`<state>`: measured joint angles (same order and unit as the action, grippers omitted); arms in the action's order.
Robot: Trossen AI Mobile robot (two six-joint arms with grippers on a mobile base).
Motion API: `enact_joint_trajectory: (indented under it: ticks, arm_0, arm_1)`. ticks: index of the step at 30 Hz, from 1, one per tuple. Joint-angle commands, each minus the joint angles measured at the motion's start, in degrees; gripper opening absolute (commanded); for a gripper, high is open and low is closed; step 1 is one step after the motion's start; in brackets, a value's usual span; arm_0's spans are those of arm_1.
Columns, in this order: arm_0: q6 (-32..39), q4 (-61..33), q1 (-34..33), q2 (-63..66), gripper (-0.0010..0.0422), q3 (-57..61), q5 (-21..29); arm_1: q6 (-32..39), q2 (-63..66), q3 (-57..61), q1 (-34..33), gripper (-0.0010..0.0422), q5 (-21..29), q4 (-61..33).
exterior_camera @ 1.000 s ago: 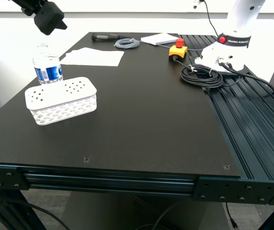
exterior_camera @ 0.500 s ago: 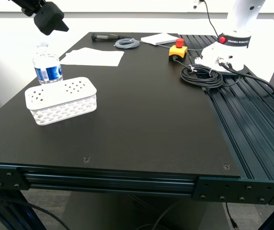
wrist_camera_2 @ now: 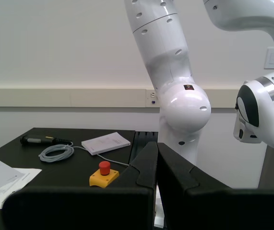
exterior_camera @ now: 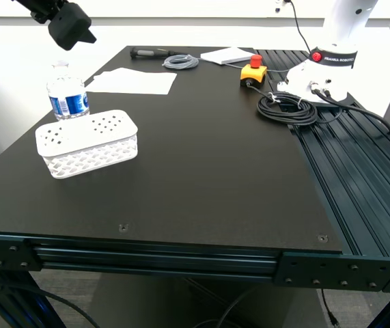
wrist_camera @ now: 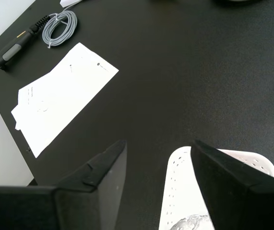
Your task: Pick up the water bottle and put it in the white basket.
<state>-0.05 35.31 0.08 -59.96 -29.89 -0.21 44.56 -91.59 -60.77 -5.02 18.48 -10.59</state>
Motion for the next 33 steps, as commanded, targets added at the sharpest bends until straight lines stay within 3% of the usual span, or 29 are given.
enact_joint_trajectory:
  ticks: [1,4,10,18,25,33]
  arm_0:
    - [0.0,0.2,0.0,0.0,0.0001,-0.1,0.0]
    - [0.0,0.2,0.0,0.0,0.0001,-0.1,0.0]
    - [0.0,0.2,0.0,0.0,0.0001,-0.1,0.0]
    - [0.0,0.2,0.0,0.0,0.0001,-0.1,0.0]
    - [0.0,0.2,0.0,0.0,0.0001,-0.1,0.0]
    - [0.0,0.2,0.0,0.0,0.0001,-0.1,0.0]
  arm_1:
    - [0.1,0.0,0.0,0.0,0.0211,0.2,0.0]
    - [0.3,0.0,0.0,0.0,0.0211,0.2,0.0]
    - [0.4,0.0,0.0,0.0,0.0162,0.2,0.0]
    - [0.4,0.0,0.0,0.0,0.0197,0.2,0.0]
    - [0.4,0.0,0.0,0.0,0.0171,0.2,0.0]
    - [0.4,0.0,0.0,0.0,0.0199,0.2,0.0]
